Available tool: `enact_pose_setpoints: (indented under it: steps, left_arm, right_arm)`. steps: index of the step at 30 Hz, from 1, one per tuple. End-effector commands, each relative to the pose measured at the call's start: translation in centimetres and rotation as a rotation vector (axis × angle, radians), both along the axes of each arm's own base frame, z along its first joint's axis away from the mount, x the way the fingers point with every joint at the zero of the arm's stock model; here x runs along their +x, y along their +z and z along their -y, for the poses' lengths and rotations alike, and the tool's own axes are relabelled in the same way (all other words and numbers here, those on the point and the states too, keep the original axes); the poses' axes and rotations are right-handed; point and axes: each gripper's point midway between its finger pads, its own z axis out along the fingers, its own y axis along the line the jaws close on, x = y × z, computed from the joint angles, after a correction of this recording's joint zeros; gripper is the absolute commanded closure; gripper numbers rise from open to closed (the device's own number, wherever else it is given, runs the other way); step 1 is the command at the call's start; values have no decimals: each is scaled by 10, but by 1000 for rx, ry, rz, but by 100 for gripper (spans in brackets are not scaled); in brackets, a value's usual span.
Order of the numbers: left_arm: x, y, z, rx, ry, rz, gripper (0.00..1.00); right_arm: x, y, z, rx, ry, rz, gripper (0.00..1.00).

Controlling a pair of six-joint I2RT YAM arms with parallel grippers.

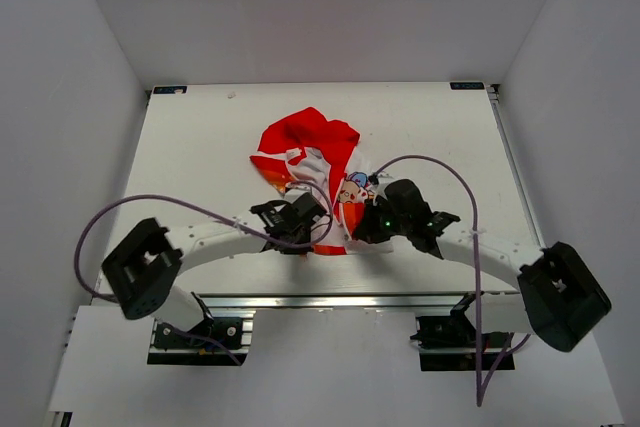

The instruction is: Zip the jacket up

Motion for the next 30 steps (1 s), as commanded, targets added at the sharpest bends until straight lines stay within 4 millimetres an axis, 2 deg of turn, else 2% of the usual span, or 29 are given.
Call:
enact_pose_setpoints:
  steps: [1, 2, 4, 5, 11, 14, 21, 30]
  left_arm:
    - [18, 72, 14, -158, -48, 192, 100]
    - [19, 81, 17, -188, -66, 215, 100]
    - [21, 108, 22, -262, -94, 286, 100]
    - [22, 116, 22, -281, -104, 309, 100]
    - [36, 166, 20, -396, -85, 501, 100]
    - [39, 180, 23, -459, -83, 567, 100]
    - [44, 176, 27, -455, -85, 579, 100]
    - [37, 184, 27, -523, -93, 594, 100]
  right_arm:
    - [8, 58, -20, 122, 135, 199, 100]
    - [8, 76, -23, 154, 153, 240, 100]
    - [8, 91, -27, 186, 173, 273, 100]
    - [6, 104, -31, 221, 194, 290, 100]
    - [-3, 139, -45, 376, 251, 349, 100]
    - [-6, 144, -45, 408, 254, 379, 100]
    - [-7, 149, -46, 437, 254, 386, 100]
    - [-8, 134, -47, 419, 260, 347, 100]
